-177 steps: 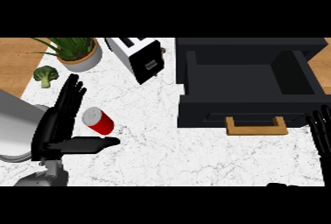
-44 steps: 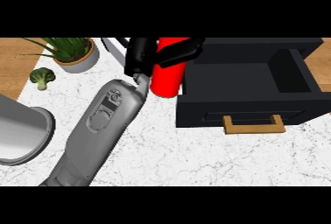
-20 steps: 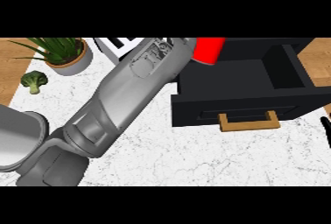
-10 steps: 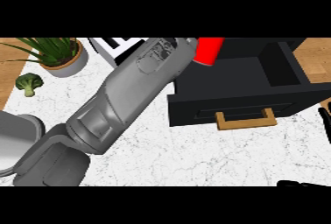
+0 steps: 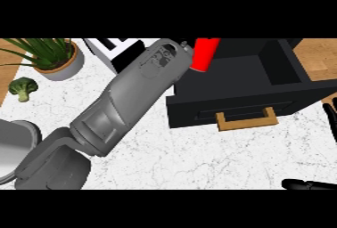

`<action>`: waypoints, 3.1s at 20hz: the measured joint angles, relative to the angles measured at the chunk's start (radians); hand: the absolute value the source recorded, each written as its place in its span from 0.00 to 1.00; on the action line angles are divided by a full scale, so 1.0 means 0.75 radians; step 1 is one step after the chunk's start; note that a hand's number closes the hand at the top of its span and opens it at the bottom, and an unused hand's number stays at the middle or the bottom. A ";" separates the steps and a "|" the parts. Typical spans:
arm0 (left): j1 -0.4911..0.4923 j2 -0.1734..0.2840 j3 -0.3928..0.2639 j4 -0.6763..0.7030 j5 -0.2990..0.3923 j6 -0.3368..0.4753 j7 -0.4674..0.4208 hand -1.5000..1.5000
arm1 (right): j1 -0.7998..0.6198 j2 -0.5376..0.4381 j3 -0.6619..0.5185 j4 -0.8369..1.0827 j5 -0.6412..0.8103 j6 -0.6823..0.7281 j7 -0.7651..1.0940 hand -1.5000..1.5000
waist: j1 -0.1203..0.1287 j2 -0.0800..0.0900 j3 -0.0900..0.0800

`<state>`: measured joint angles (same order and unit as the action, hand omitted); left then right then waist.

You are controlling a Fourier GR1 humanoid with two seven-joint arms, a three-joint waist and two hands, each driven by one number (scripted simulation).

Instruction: Pick up the can, place it into the drawer and close the drawer

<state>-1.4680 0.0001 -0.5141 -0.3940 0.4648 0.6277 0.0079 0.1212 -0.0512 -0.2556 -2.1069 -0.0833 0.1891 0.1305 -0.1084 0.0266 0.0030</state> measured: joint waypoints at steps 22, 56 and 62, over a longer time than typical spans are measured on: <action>0.058 0.000 -0.152 0.052 0.125 0.188 -0.092 0.00 | -0.031 -0.018 0.036 -0.062 0.036 -0.001 0.027 0.00 | -0.036 0.009 -0.001; 0.034 0.038 -0.114 -0.122 0.281 0.270 -0.083 0.00 | -0.285 -0.258 0.467 0.355 1.394 -0.232 -0.173 0.00 | 0.155 -0.033 -0.004; 0.069 0.145 -0.121 -0.251 0.229 0.260 0.036 0.00 | -0.368 -0.175 0.461 0.659 1.488 -0.441 -0.227 0.00 | 0.174 -0.039 -0.003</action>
<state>-1.4164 0.1091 -0.6047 -0.5824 0.6368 0.8230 0.0352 -0.1545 -0.1825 0.0898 -1.6123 1.0324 -0.1420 -0.0398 0.0224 -0.0028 0.0006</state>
